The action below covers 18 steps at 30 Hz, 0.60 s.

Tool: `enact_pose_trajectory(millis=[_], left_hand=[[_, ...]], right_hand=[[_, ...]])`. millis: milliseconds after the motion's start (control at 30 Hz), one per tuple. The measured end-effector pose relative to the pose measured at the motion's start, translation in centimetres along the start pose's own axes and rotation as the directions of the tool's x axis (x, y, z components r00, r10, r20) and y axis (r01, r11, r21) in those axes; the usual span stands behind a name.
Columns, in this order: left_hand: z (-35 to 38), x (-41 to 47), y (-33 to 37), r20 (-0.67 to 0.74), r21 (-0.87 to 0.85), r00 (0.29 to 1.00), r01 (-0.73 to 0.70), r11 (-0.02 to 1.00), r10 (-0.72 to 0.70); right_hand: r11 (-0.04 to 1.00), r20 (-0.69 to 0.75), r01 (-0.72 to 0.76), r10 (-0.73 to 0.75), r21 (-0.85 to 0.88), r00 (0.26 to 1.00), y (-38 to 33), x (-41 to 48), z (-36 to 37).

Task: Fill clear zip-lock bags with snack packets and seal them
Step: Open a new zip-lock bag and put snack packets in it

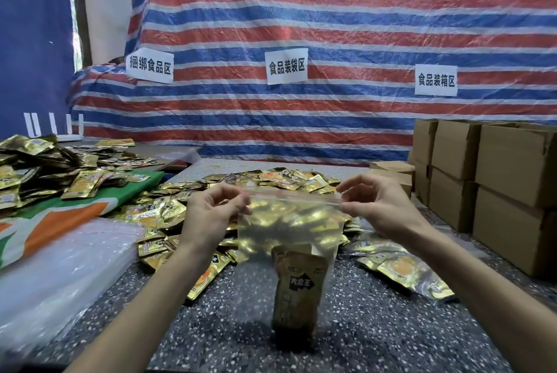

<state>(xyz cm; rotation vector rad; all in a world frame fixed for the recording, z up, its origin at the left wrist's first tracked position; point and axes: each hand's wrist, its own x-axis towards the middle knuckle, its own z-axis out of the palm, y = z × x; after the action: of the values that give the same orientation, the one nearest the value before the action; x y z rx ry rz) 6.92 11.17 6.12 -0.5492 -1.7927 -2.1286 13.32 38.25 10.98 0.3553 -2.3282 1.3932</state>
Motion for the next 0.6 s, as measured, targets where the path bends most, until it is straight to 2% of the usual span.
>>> enact_pose_trajectory(millis=[167, 233, 333, 400, 467, 600], left_hand=[[0.8, -0.2, -0.1, -0.014, 0.002, 1.000, 0.006, 1.000, -0.006], [1.0, -0.3, 0.1, -0.004, -0.014, 1.000, -0.003, 1.000, 0.003], [1.5, -0.8, 0.4, 0.000, -0.033, 1.000, -0.016, 0.999, 0.016], [1.8, -1.1, 0.6, -0.009, -0.032, 0.999, -0.033, 0.999, 0.032], [2.2, -1.3, 0.8, -0.008, -0.011, 0.998, -0.060, 0.998, 0.060], [2.3, -1.4, 1.5, 0.026, 0.033, 0.995, -0.100, 0.994, 0.099]], right_hand=[[0.998, 0.014, 0.003, -0.002, -0.055, 1.000, -0.3, 0.2, 0.9], [0.990, 0.040, 0.025, -0.020, -0.136, 0.999, -1.0, 0.2, 1.2], [0.919, 0.133, 0.169, -0.129, -0.355, 0.983, -2.5, 0.6, 2.8], [0.861, 0.201, 0.256, -0.183, -0.441, 0.962, -3.4, 1.2, 4.3], [0.828, 0.235, 0.296, -0.205, -0.476, 0.950, -4.1, 1.9, 5.7], [0.822, 0.212, 0.316, -0.241, -0.475, 0.947, -4.8, 2.6, 6.9]])
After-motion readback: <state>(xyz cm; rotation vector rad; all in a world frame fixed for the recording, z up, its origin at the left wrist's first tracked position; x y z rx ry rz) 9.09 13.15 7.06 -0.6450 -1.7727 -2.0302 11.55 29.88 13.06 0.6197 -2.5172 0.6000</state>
